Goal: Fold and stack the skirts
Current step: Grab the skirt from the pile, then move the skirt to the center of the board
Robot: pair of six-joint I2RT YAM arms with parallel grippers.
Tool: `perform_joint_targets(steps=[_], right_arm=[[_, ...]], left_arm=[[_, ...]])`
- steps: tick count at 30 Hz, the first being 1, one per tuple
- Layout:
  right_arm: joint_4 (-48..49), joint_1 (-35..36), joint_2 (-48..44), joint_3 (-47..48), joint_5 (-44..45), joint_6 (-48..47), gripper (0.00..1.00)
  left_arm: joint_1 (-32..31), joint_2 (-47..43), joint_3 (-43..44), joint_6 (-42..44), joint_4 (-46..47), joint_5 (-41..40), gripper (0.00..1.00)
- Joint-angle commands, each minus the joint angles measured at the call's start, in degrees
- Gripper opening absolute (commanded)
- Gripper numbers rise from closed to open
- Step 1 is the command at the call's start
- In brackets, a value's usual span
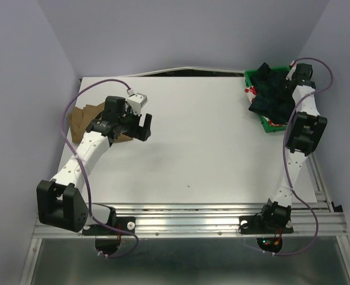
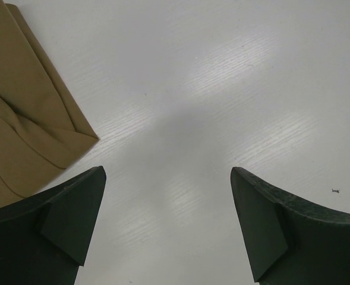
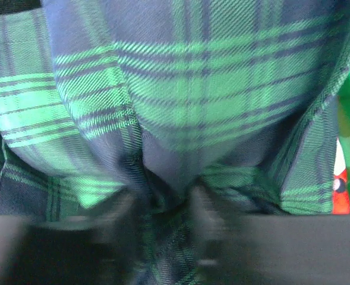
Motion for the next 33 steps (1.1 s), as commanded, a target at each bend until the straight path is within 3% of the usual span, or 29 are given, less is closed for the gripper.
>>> perform_joint_targets(steps=[1, 4, 10, 20, 26, 29, 33], right_arm=[[4.3, -0.8, -6.3, -2.9, 0.5, 1.2, 0.18], [4.8, -0.8, -12.8, -4.3, -2.2, 3.0, 0.01], [4.7, -0.8, -26.2, -6.4, -13.7, 7.3, 0.01], [6.3, -0.8, -38.7, -1.9, -38.0, 16.8, 0.01], [21.5, -0.8, -46.2, -5.4, -51.9, 34.2, 0.01], [30.1, 0.6, -48.5, -7.2, -54.8, 40.4, 0.01], [33.0, 3.4, -51.4, -9.9, -55.3, 46.8, 0.01]], left_arm=[[0.0, -0.5, 2.3, -0.6, 0.6, 0.6, 0.99], [0.0, -0.7, 2.5, -0.8, 0.8, 1.0, 0.99], [1.7, -2.2, 3.8, -1.1, 1.0, 4.9, 0.98], [12.7, -0.9, 7.7, -2.2, 1.2, 18.8, 0.98], [13.5, -4.4, 8.8, -1.7, 2.7, 18.8, 0.98], [13.5, -6.4, 8.7, -1.5, 3.2, 18.8, 0.98], [13.5, -7.7, 8.8, -1.6, 3.1, 18.8, 0.98]])
